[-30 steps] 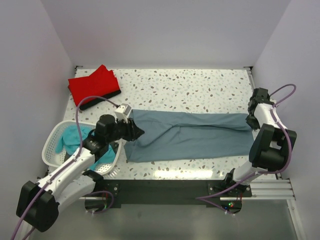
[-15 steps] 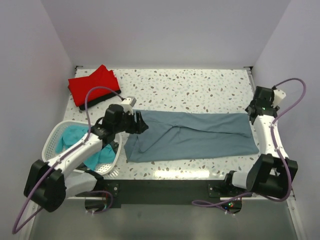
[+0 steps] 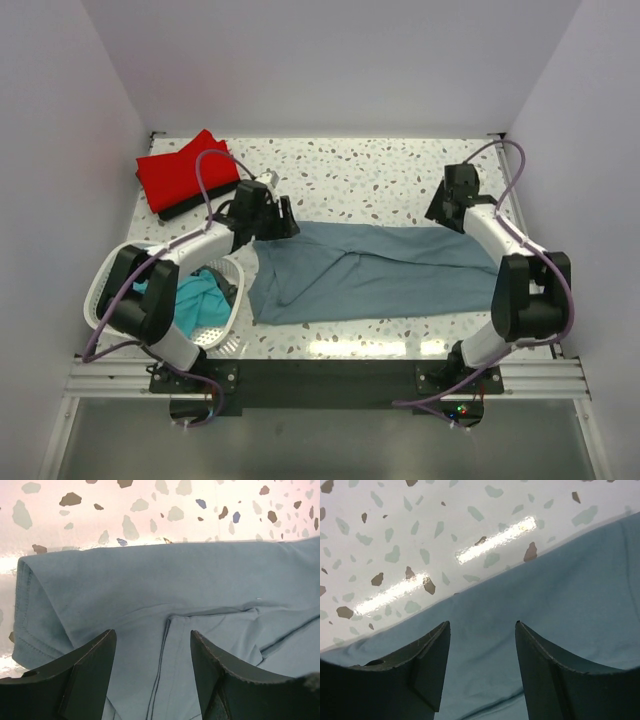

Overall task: Fold and stack the t-shirts
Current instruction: Fold the tshirt

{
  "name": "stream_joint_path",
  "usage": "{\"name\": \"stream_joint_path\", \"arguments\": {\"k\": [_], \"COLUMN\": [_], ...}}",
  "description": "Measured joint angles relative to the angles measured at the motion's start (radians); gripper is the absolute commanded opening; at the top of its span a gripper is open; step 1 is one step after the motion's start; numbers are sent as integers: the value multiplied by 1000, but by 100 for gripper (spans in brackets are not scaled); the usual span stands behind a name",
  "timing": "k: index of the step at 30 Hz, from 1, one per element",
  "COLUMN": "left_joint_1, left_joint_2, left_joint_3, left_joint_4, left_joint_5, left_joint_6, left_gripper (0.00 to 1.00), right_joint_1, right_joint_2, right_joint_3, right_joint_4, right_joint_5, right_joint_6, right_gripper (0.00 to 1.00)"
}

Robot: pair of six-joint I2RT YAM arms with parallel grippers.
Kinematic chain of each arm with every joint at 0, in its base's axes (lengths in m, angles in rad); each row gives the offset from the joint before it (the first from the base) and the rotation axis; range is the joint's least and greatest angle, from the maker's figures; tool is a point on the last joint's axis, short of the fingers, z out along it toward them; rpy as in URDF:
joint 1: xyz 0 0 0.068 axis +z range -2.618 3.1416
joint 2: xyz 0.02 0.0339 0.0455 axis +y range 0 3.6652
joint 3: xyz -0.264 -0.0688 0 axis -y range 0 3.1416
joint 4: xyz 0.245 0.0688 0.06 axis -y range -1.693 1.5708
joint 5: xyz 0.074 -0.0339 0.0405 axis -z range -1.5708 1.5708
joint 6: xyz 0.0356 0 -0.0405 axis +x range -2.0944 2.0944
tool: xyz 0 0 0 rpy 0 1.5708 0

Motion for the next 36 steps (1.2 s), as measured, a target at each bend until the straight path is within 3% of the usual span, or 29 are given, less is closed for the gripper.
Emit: {"name": "stream_joint_path", "arguments": {"k": [13,18,36], "left_joint_1": [37,39,40], "left_joint_2": [146,222,302], "left_joint_3": [-6,55,137], "left_joint_4": [69,86,139], "left_joint_5": [9,16,18], "left_joint_6": [-58,-40,18], "left_gripper": [66,66,69], "right_joint_1": [-1,-7,-149], "right_joint_2": [192,256,325], "right_joint_3": [43,56,150], "right_joint_4": [-18,-18,-17], "right_joint_5": [-47,-43,-56], "right_joint_6": [47,63,43], "right_gripper": [57,56,56]}}
